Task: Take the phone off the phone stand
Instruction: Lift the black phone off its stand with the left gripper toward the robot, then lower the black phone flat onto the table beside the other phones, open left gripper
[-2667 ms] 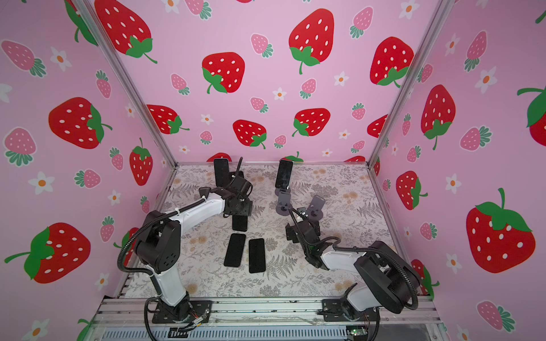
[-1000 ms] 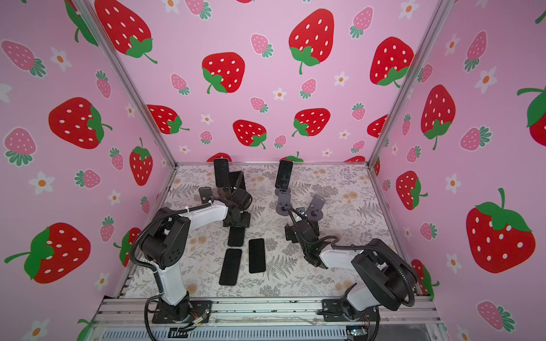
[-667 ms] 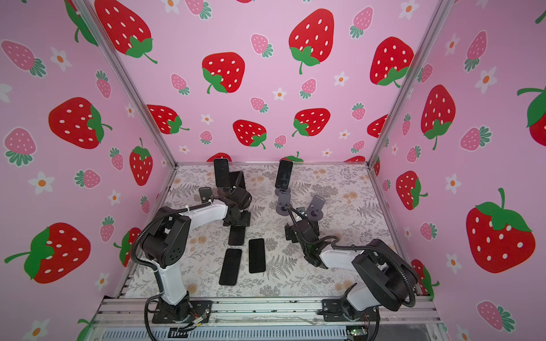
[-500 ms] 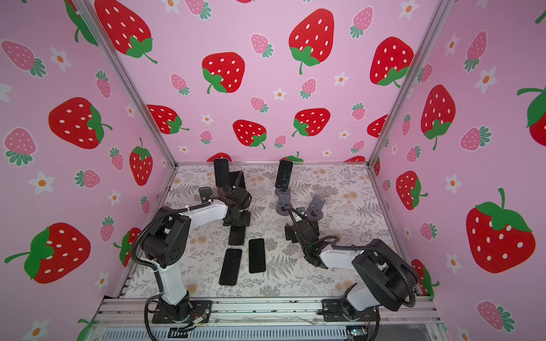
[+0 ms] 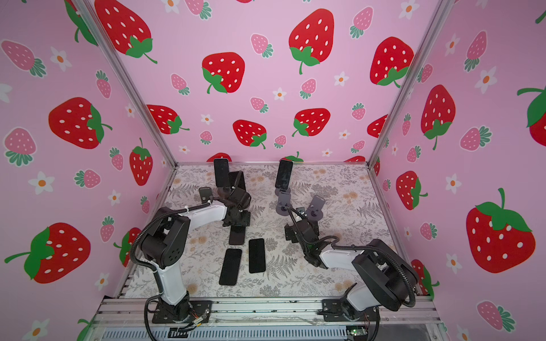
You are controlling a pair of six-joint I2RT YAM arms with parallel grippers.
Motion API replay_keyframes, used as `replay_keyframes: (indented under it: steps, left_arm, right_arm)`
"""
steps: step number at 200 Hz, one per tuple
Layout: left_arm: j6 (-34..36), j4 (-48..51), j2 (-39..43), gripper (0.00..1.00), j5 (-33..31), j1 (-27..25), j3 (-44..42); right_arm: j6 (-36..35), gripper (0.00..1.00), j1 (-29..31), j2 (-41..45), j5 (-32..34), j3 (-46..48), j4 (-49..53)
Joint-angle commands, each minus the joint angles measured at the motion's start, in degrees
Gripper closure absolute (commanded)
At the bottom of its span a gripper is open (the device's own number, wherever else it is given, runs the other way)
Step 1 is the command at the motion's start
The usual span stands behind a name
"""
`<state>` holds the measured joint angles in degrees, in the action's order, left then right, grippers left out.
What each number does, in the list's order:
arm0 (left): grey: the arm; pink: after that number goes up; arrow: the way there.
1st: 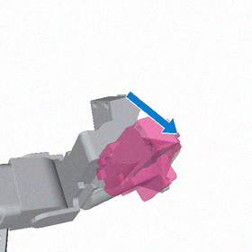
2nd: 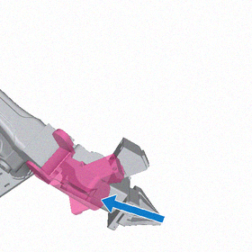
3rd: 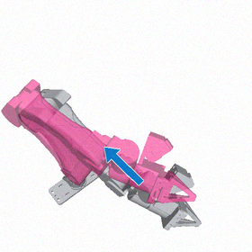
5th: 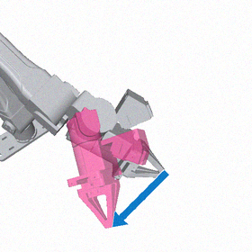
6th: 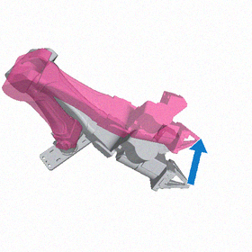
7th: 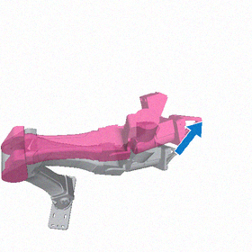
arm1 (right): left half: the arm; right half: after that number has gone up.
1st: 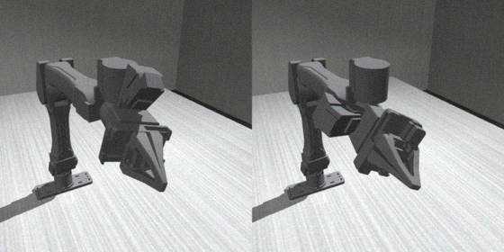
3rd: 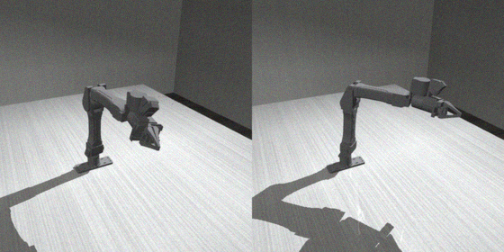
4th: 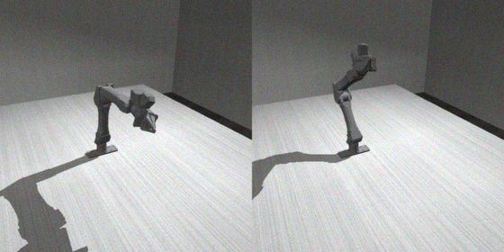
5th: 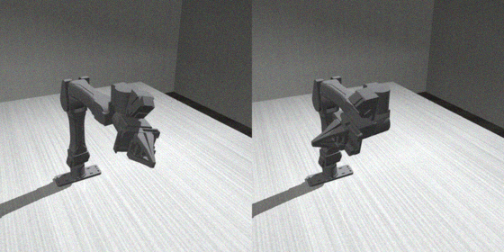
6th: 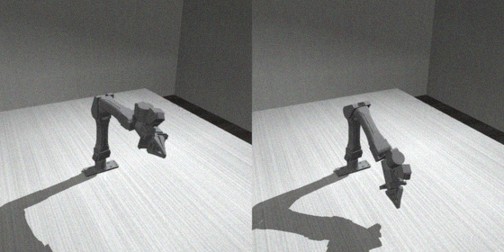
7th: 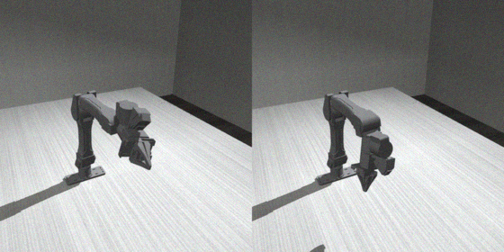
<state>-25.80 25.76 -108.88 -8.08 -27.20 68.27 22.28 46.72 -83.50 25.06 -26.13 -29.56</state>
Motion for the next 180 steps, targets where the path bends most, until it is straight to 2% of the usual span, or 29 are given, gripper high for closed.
replay_keyframes:
  steps: [1, 54, 180]
  left_arm:
    - [-0.63, 0.41, -2.57, 0.28, 0.41, 0.61, -3.30]
    - [-1.66, -2.16, -2.74, 0.26, 1.51, 0.58, -5.35]
    - [-0.83, -2.90, -2.15, 0.25, 2.63, 0.84, -6.90]
  right_arm:
    - [0.19, 0.00, -0.11, 1.14, -0.17, -0.10, -0.51]
    - [-0.22, 0.00, -0.06, 2.36, -2.26, 1.08, -2.18]
    - [-0.22, 0.00, -0.06, 1.55, -2.27, 0.40, -1.57]
